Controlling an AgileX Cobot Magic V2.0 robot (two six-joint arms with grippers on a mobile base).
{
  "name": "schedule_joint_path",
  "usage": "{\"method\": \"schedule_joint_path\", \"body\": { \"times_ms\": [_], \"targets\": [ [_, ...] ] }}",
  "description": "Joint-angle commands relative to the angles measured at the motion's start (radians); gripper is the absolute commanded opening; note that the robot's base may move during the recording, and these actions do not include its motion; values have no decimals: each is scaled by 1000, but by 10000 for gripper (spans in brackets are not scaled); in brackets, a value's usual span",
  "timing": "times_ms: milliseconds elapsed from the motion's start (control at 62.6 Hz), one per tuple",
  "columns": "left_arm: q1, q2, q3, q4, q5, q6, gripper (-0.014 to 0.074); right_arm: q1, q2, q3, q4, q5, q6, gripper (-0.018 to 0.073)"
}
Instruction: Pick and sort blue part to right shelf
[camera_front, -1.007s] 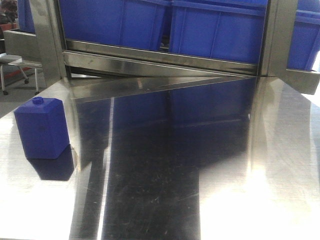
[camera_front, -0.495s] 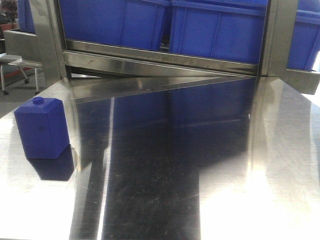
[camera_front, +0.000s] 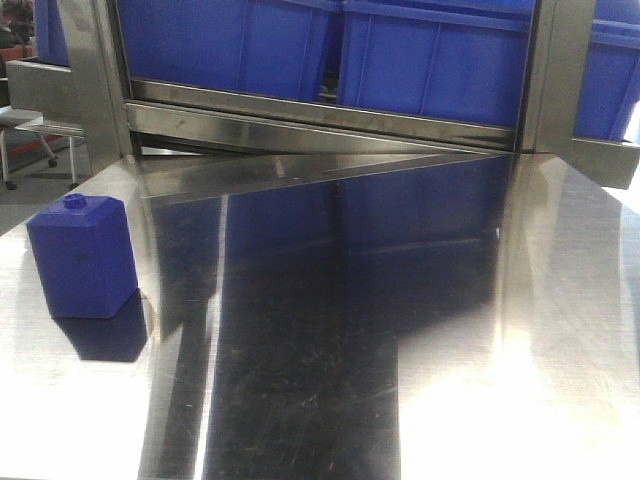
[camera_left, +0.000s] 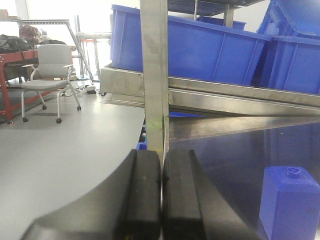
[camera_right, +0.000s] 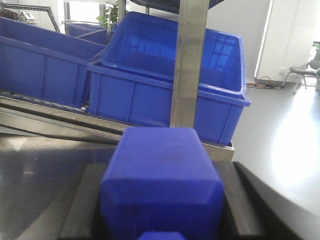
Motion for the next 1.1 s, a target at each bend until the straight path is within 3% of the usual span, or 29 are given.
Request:
{"method": "schedule_joint_path", "body": {
  "times_ms": [0, 352, 543, 639, 751, 815, 959, 1087],
  "targets": [
    [-6, -6, 8, -6, -91, -22, 123, -5, 10, -29, -6, -95, -8, 423],
    [-6, 245, -245, 5, -74, -135, 123, -5, 10, -29, -6, -92, -8, 423],
    [-70, 410, -342, 50, -74, -136, 140, -5, 10, -29, -6, -91, -8, 423],
    [-139, 486, -404, 81, -65, -167, 250, -5, 10, -29, -6, -91, -8, 423],
    [-223, 597, -486, 117, -29, -177, 487, -5, 10, -29, -6, -91, -8, 423],
    [-264, 657, -531, 117, -2, -177, 566, -5, 10, -29, -6, -91, -8, 423],
    [-302, 803, -633, 122, 78, -177, 589, -5, 10, -29, -6, -91, -8, 423],
    [-302, 940, -748, 151, 271, -177, 589, -5, 10, -29, -6, -91, -8, 423]
  ]
}}
